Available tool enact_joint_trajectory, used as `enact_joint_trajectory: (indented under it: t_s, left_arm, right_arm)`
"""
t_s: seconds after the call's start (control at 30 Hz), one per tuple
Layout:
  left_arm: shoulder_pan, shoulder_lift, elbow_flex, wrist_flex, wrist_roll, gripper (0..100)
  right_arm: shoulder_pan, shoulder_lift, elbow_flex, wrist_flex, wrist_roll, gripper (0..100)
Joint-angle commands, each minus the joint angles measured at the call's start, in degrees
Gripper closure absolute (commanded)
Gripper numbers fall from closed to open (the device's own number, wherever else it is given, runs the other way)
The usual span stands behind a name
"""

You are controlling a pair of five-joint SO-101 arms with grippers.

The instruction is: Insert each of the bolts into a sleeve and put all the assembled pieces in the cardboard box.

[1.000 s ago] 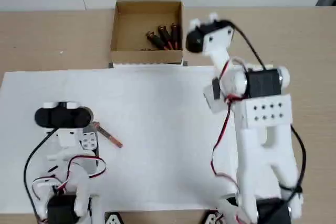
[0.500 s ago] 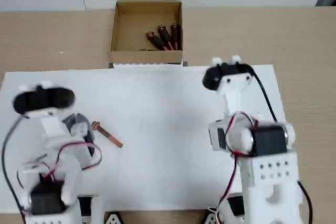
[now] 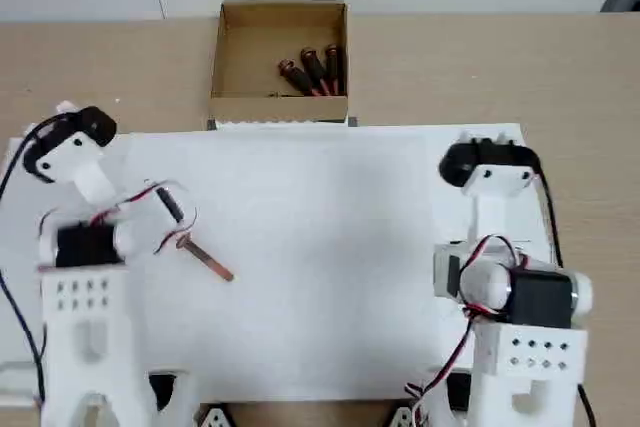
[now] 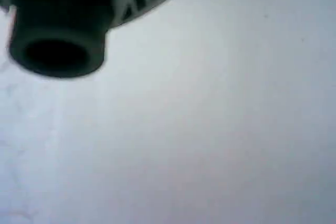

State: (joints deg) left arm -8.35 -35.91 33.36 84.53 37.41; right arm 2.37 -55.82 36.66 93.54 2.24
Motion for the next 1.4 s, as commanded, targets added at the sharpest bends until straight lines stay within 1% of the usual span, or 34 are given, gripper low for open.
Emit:
enact_joint_trajectory:
  t_s: [0.0,0.17,0.4,0.57,0.63,0.93,1.1,1.27,1.37]
  left_arm:
    - [-0.09,10.11,-4.97,3.6,2.46,97]
    - [-0.44,22.86,-8.66,3.96,2.46,97]
    - [-0.09,27.08,-12.0,2.2,2.46,97]
    - [-0.09,29.8,-11.91,2.37,2.46,86]
    - [-0.09,30.86,-11.91,2.46,2.46,84]
    - [0.0,35.69,-11.91,2.02,2.46,84]
    - [0.0,39.21,-11.91,-1.05,2.46,84]
    - [0.0,39.47,-11.91,-3.25,2.46,84]
    - [0.0,39.82,-11.91,-3.25,2.46,90]
  right_arm:
    - [0.57,-0.92,-0.26,-1.36,0.62,99.5]
    - [0.48,-0.92,-0.26,-1.45,0.53,99.5]
    - [0.48,-0.92,-0.26,-1.45,0.44,99.5]
    - [0.48,-0.92,-0.26,-1.45,0.44,99.5]
    - [0.48,-0.92,-0.26,-1.45,0.44,99.5]
    - [0.31,-0.75,-0.26,-1.54,0.44,99.5]
    - [0.22,-0.75,0.0,-2.07,0.53,99.5]
    - [0.22,-0.66,0.0,-2.15,0.53,99.5]
    - [0.22,-0.57,0.0,-2.15,0.53,99.5]
